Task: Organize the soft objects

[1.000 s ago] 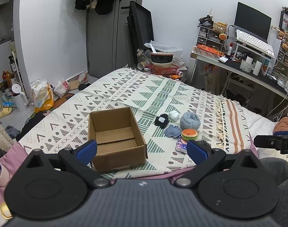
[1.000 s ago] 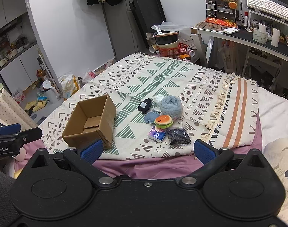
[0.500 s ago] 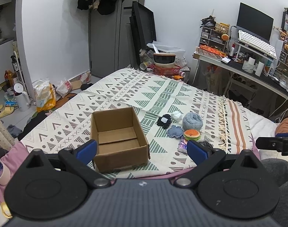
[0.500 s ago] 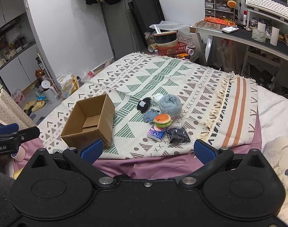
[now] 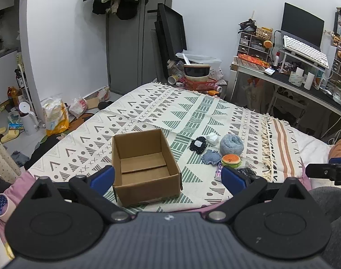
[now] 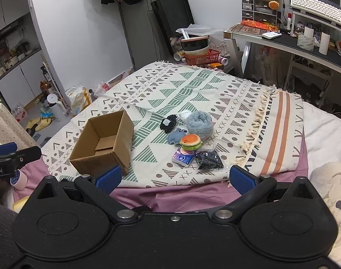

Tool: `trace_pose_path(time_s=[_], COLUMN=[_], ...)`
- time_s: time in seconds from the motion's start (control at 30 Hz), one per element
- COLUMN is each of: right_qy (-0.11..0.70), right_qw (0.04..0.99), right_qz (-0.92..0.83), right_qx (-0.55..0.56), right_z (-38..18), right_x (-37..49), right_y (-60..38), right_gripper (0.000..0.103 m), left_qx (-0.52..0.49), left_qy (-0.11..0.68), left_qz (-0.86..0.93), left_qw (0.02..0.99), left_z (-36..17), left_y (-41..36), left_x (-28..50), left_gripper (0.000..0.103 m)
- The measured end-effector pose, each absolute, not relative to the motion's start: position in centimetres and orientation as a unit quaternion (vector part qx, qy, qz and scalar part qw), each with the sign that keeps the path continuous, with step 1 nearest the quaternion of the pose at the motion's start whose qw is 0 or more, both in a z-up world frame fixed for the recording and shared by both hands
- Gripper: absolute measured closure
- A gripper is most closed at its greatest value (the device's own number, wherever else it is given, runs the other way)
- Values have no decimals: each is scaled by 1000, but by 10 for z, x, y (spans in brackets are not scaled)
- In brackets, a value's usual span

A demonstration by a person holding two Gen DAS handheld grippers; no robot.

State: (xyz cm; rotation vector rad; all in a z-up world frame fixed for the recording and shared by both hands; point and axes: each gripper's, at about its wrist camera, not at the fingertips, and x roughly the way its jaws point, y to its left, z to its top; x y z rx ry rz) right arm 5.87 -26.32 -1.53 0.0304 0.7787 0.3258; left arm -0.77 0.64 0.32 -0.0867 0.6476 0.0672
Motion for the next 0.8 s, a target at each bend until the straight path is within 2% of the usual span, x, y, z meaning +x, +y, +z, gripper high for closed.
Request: trace_pose_path(time_s=[0.53,0.8], right_qy=[379,390], right_qw=[911,906], right_qz=[158,164], right_qx=[15,24], right_z=[-20,-31], right_x=[67,84], right_y=[-265,-263], right_gripper=[0,0], left_qx=[-52,-23], left_qy=[332,336], left_qz=[11,-5], left_qw=[942,941], left_z=[-7,-17], left_y=[13,4], left_x=[8,30], left_gripper=[3,3])
